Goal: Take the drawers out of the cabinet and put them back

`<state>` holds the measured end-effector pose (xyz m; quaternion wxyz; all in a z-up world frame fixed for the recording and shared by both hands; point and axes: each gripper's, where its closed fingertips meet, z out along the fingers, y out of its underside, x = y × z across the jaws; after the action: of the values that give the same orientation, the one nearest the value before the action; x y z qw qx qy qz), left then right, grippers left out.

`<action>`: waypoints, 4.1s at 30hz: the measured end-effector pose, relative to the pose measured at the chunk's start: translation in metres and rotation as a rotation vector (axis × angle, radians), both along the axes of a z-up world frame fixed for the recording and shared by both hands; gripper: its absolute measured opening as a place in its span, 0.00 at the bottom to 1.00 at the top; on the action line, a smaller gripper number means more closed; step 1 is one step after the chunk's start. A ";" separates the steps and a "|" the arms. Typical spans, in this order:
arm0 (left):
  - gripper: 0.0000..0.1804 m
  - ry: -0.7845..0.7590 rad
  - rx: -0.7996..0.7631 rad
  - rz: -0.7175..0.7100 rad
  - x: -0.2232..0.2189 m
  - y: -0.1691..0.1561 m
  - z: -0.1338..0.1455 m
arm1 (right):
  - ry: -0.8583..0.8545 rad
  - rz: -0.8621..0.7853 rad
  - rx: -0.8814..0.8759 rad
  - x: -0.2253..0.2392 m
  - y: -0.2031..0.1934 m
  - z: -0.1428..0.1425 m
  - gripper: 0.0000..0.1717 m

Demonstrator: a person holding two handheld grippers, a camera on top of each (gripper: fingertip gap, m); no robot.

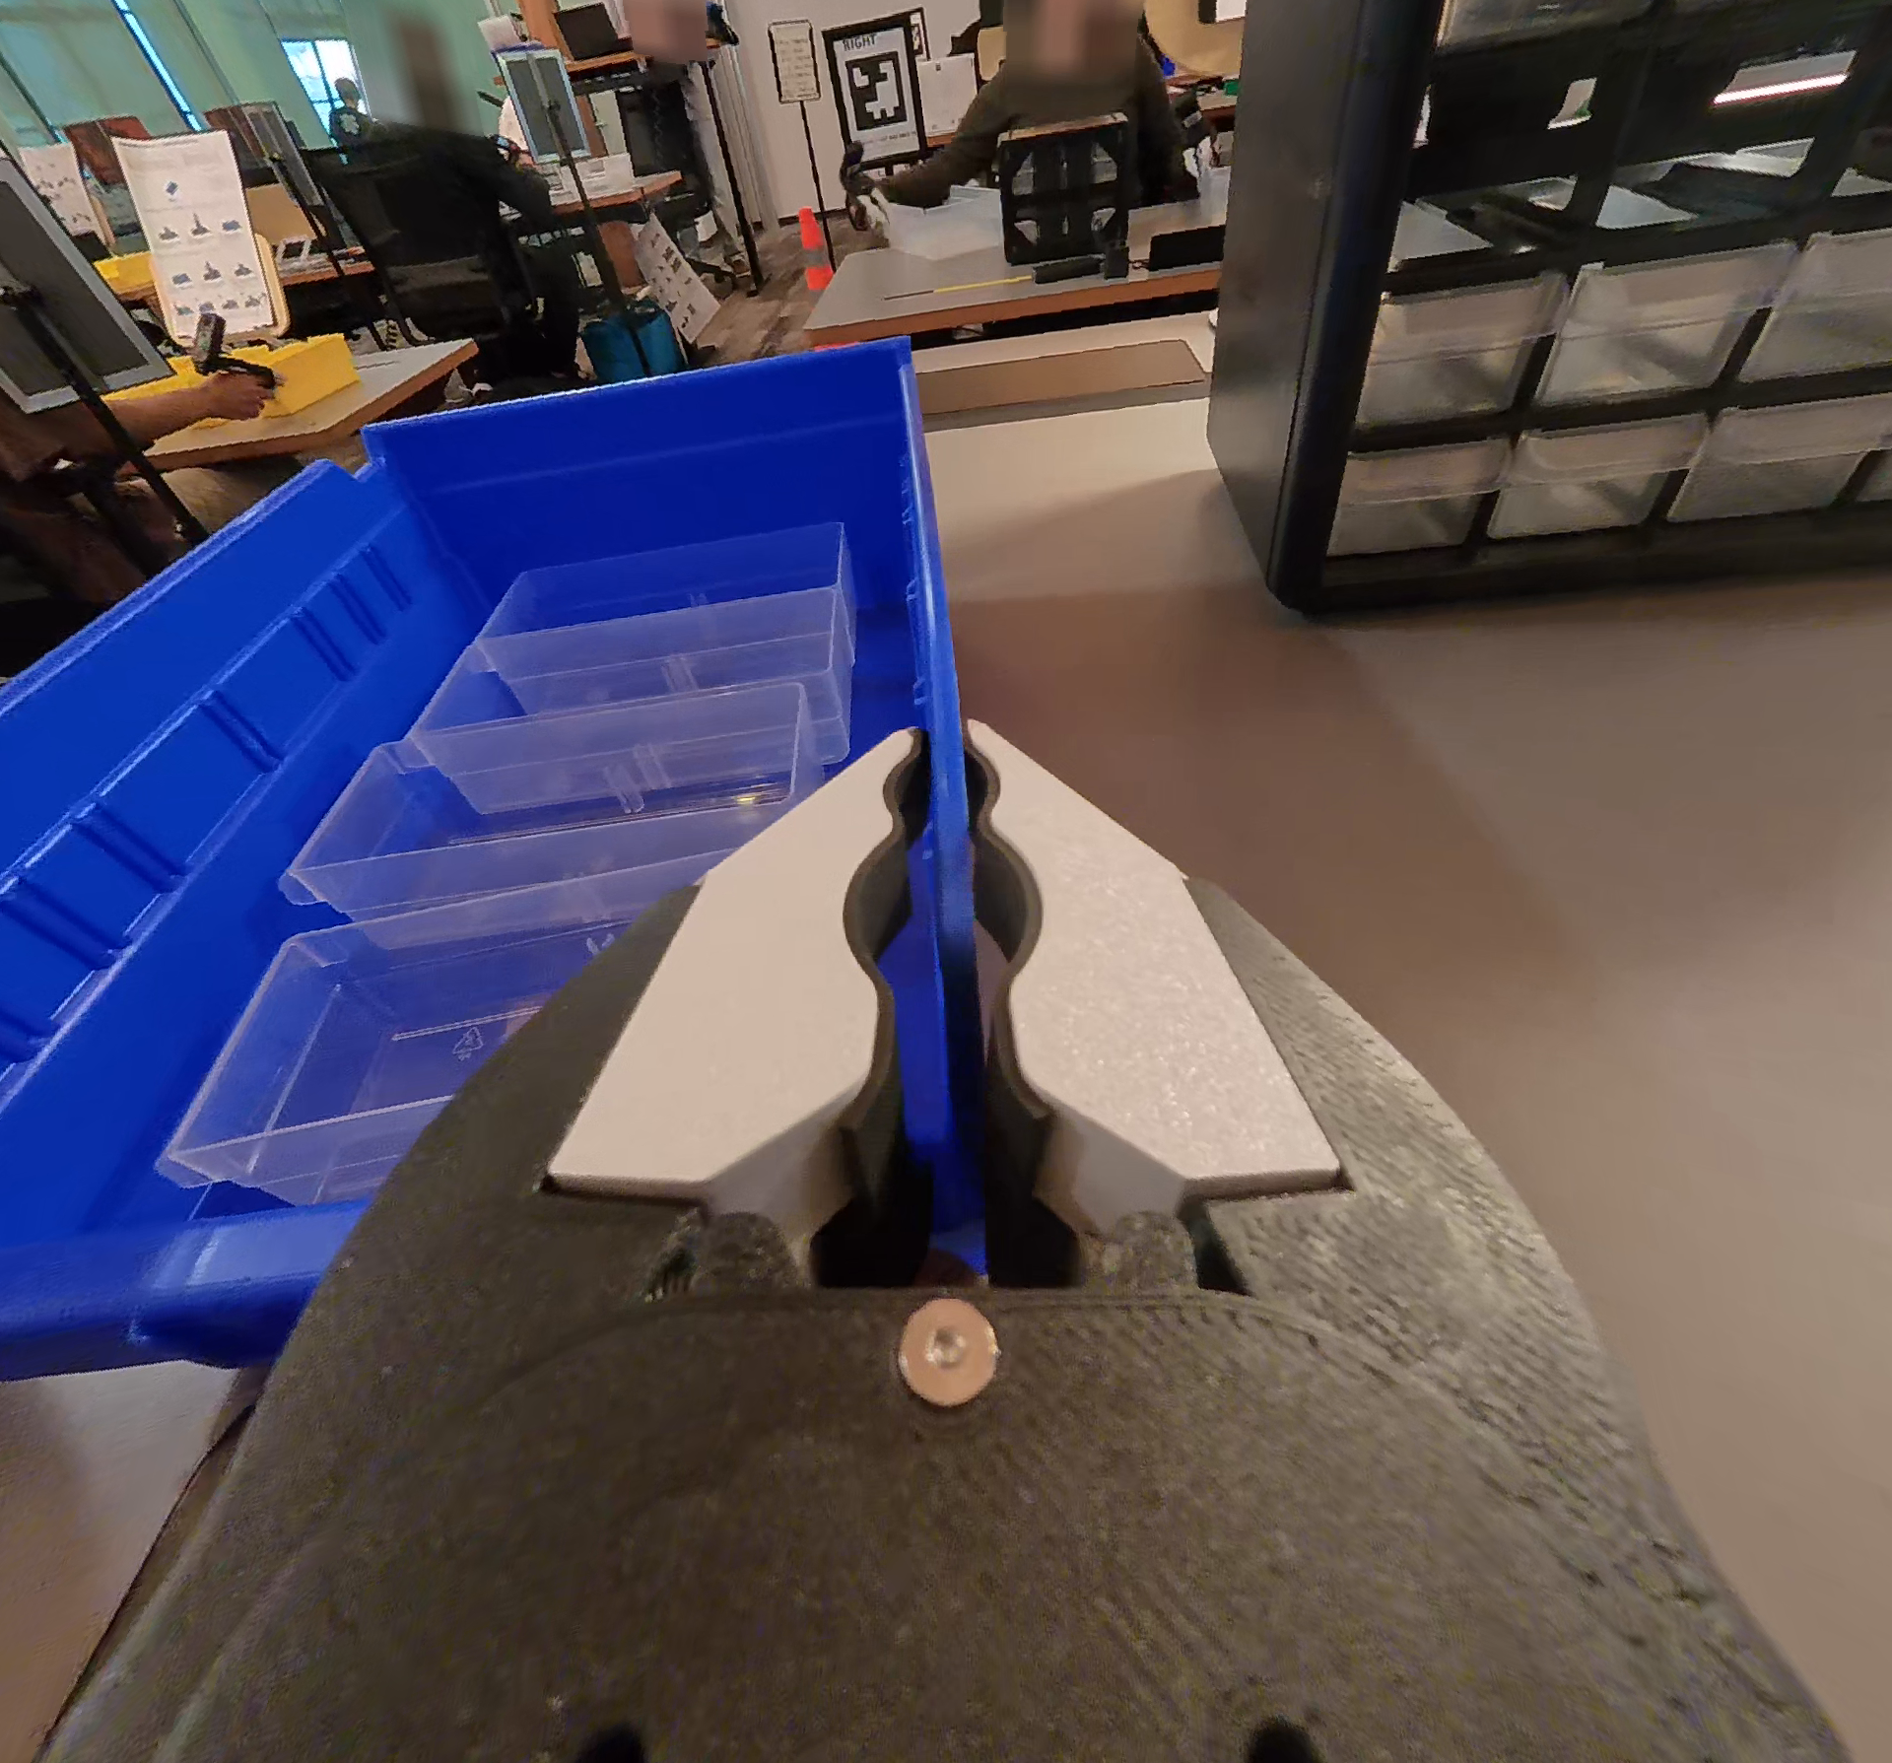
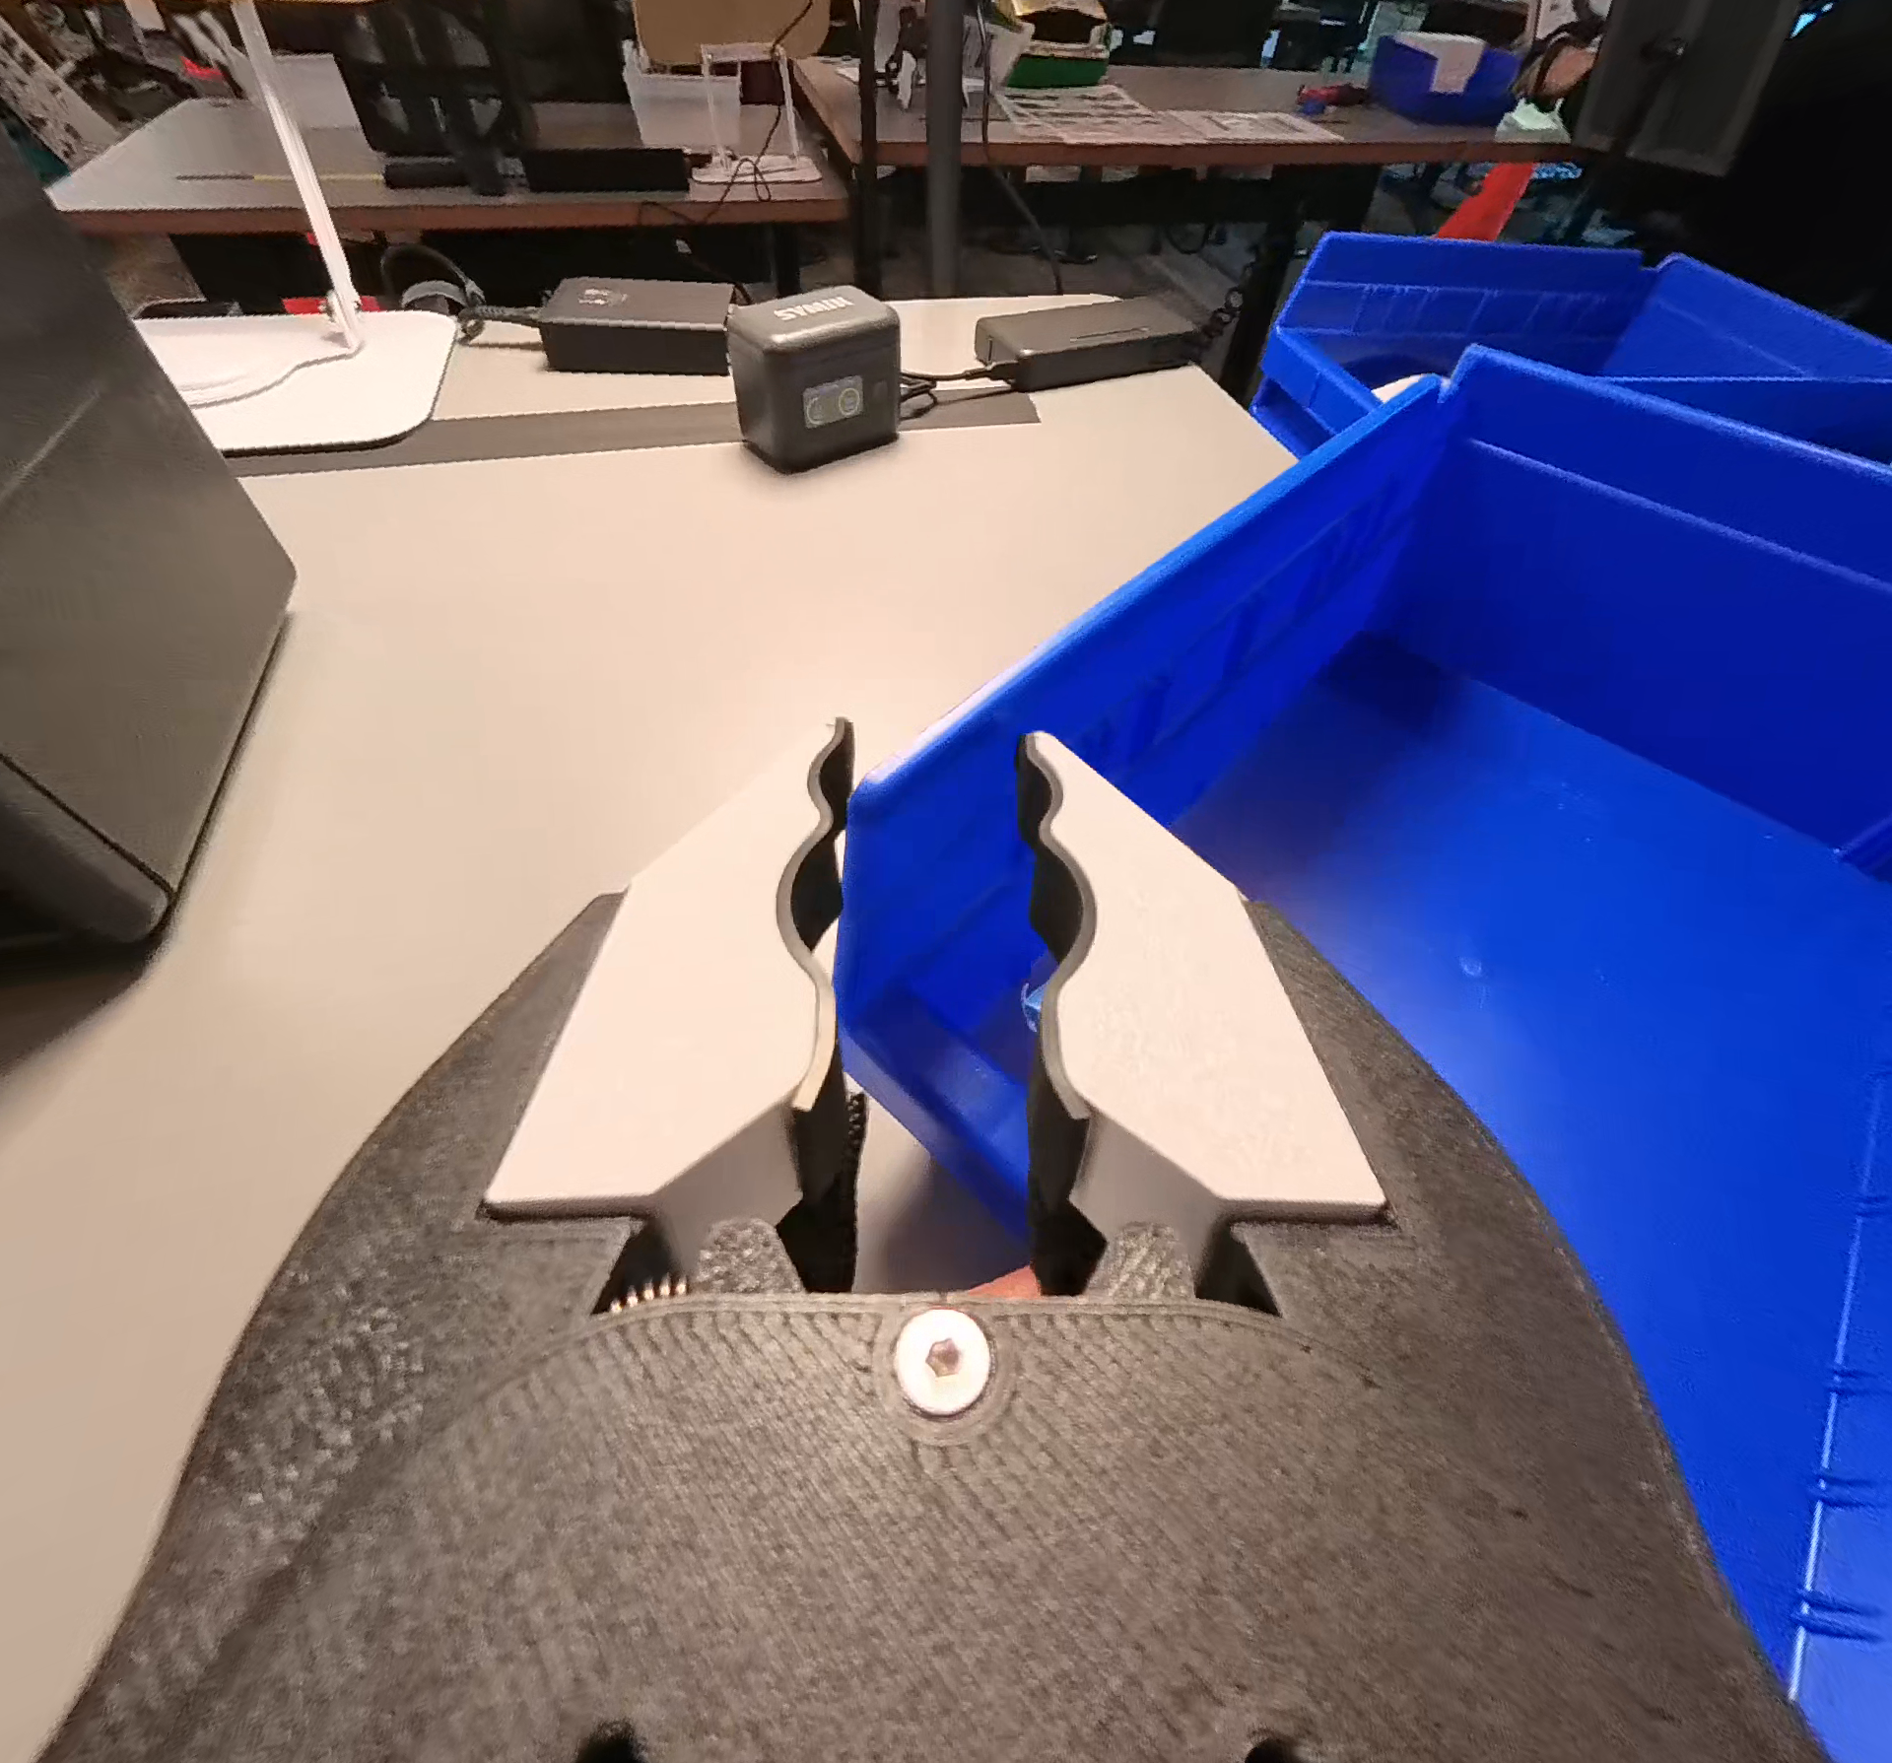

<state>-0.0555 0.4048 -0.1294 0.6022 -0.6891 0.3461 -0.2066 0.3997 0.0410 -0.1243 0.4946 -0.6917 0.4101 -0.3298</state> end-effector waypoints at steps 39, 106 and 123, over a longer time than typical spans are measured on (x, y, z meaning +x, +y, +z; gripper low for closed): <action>0.01 0.042 -0.015 -0.047 -0.015 0.062 0.001 | -0.112 0.231 -0.007 -0.065 -0.085 0.003 0.03; 0.26 -0.360 0.016 -0.371 0.176 0.099 0.041 | -0.266 0.846 0.521 -0.051 0.155 0.063 0.26; 0.26 -0.307 0.037 -0.420 0.184 0.089 0.037 | -0.159 0.907 0.525 -0.046 0.163 0.048 0.25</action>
<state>0.1284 0.4942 -0.0921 0.6039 -0.5517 0.3899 -0.4229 0.3542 0.2037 -0.0767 0.7737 -0.6253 0.0996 -0.0204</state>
